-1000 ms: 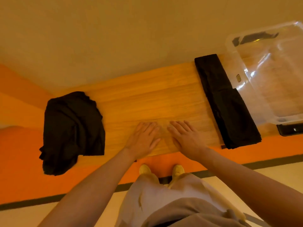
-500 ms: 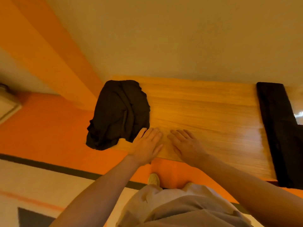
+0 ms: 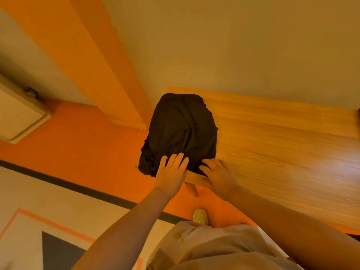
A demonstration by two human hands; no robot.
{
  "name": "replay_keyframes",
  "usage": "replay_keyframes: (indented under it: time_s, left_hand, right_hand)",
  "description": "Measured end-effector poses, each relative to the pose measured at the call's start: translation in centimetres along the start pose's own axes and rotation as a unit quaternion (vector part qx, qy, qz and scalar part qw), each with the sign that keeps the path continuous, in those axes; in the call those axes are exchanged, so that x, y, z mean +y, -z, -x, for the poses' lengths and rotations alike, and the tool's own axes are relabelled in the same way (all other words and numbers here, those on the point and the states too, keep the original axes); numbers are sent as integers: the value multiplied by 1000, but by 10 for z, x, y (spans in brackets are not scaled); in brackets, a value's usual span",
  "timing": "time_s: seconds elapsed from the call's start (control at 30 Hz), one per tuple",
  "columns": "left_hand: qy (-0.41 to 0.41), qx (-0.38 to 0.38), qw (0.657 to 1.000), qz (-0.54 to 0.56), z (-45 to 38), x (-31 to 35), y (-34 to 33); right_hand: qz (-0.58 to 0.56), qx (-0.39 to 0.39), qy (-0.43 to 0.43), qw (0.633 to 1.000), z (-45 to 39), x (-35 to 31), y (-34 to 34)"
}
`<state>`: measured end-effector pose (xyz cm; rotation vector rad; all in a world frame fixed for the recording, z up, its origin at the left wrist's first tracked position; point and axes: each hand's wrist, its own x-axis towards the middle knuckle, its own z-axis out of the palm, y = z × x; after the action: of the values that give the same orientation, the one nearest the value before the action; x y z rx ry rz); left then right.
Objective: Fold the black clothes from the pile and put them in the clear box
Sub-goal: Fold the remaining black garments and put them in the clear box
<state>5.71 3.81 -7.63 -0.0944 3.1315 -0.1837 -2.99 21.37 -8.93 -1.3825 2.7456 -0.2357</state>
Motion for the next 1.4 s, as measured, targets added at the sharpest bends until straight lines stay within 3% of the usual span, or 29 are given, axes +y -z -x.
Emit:
replay_keyframes:
  time_s: [0.1,0.2,0.3,0.4,0.47,0.57,0.67,0.77,0.9,1.27,1.4]
  left_hand:
    - [-16,18,1000,-10,-9,-1,0]
    - [-36,50,998,10,-17,-2,-3]
    - [-26,91,992,80,-22,2,-1]
    - [36,121,965,230,-32,6,19]
    - [75,108,936,326,-45,4,43]
    - [77,113,924,357,-65,-4,76]
    - [74,144,931,327,-82,-13,101]
    - [34,177,957,229,-92,-26,108]
    - [88,184,960,190,-94,-44,109]
    - [160,202,944,207,-91,-46,136]
    - [186,200,922,275,-105,-28,150]
  right_hand:
    - [-20,28,-14,999,-5,-1,-3]
    - [-140,40,-76,986,-7,3,3]
    - [-315,51,-166,933,-8,7,26]
    - [-423,105,-177,882,-12,14,58]
    - [-435,136,-181,871,-17,20,82]
    - [-434,176,-168,868,-25,30,115]
    - [-415,203,-156,873,-30,41,140]
    - [-388,233,-144,880,-30,55,160]
    - [-362,276,-145,879,-20,83,183]
    - [-311,276,-247,875,47,176,199]
    - [-321,259,-257,874,68,203,206]
